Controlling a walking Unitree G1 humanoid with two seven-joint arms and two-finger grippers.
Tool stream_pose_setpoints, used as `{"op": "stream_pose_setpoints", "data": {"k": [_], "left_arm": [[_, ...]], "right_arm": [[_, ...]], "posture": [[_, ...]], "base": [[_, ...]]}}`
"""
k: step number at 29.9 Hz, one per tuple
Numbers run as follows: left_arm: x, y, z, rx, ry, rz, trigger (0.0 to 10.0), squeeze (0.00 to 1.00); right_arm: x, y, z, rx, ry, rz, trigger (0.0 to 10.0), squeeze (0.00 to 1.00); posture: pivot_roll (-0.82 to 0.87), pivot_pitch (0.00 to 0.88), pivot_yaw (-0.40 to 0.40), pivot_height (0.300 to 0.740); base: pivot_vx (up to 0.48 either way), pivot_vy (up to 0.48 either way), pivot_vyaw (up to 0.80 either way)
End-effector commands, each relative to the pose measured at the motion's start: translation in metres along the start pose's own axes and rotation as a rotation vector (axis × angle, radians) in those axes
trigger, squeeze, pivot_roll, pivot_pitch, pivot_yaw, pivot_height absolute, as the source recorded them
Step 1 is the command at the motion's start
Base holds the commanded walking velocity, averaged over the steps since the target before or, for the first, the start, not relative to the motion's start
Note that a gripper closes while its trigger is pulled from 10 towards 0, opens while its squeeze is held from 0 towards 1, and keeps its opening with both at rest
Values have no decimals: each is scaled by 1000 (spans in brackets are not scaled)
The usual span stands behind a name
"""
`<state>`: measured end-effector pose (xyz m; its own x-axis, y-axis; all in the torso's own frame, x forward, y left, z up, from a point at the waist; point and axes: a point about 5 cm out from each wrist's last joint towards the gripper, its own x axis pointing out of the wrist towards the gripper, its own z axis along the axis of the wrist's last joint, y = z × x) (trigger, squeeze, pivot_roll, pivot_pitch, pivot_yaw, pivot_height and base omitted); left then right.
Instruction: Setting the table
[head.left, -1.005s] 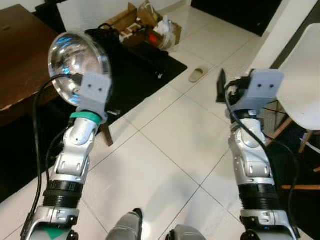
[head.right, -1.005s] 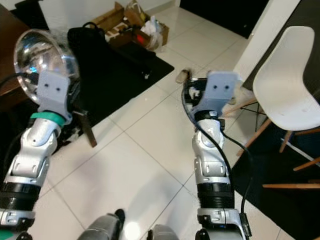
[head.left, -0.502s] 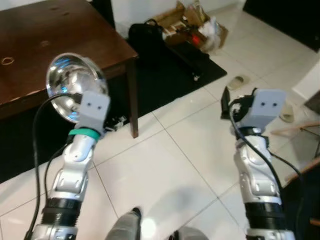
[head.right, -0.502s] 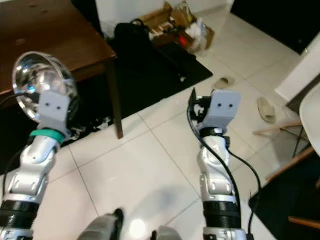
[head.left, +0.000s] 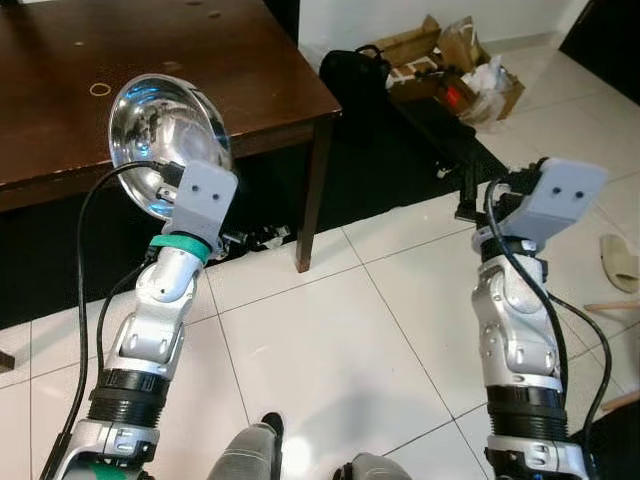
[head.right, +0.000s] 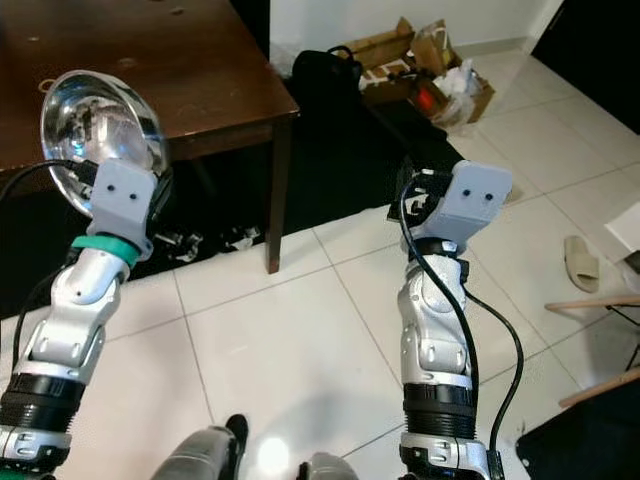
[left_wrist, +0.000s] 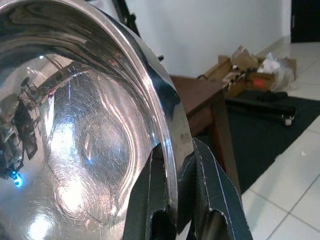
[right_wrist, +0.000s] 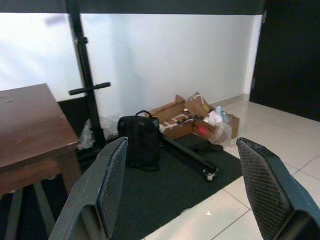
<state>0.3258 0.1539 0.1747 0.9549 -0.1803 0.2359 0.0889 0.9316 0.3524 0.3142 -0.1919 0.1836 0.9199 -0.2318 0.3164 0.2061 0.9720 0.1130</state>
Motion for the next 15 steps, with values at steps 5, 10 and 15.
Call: {"op": "stream_pose_setpoints", "data": {"k": [5, 10, 15], "left_arm": [[7, -9, 8, 8, -44, -33, 10000, 0], [8, -9, 8, 8, -48, -37, 10000, 0], [8, -9, 8, 9, -50, -38, 10000, 0]], "right_arm": [[-1, -4, -3, -7, 12, -28, 10000, 0], [-2, -2, -4, -1, 15, -23, 10000, 0], [-3, 1, -4, 6, 16, -10, 10000, 0]], "posture": [[27, 0, 30, 740], [28, 0, 32, 740], [29, 0, 31, 740]], "base": [[480, 0, 0], [480, 0, 0], [480, 0, 0]]}}
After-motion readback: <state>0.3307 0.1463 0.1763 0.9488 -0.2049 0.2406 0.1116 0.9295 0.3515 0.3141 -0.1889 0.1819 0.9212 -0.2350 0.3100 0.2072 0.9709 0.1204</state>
